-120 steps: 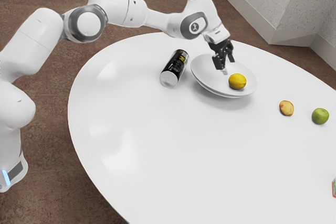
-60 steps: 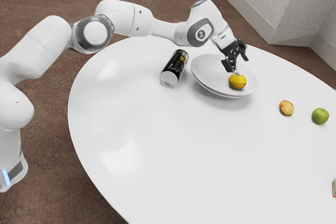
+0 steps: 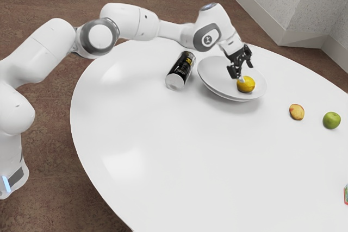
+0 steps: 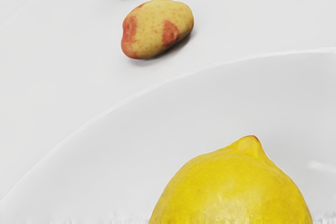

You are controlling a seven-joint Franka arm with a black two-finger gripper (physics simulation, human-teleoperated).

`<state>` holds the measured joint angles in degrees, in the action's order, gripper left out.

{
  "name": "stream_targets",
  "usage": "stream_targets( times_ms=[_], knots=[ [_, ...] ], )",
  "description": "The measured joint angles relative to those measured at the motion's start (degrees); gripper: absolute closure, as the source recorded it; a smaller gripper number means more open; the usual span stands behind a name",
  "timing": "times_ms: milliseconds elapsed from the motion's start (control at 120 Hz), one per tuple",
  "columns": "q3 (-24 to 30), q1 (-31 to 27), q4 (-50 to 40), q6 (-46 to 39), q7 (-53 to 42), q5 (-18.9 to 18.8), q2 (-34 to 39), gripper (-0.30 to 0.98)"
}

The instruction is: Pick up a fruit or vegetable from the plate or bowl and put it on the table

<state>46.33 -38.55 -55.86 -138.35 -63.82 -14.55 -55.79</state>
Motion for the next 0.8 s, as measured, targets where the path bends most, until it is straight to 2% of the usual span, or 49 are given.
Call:
stream_targets(
  times_ms=[108, 242, 542, 800],
  knots=[
    [0.3, 0.1, 0.3, 3.4, 3.8, -2.6, 0.0, 0.00],
    [1.6, 0.6, 1.9, 5.4, 7.5, -3.7, -0.3, 0.00],
    [1.8, 0.5, 2.4, 5.9, 13.4, -4.2, -2.5, 0.00],
    [1.8, 0.4, 2.3, 1.7, 14.9, -3.9, -2.9, 0.00]
  ],
)
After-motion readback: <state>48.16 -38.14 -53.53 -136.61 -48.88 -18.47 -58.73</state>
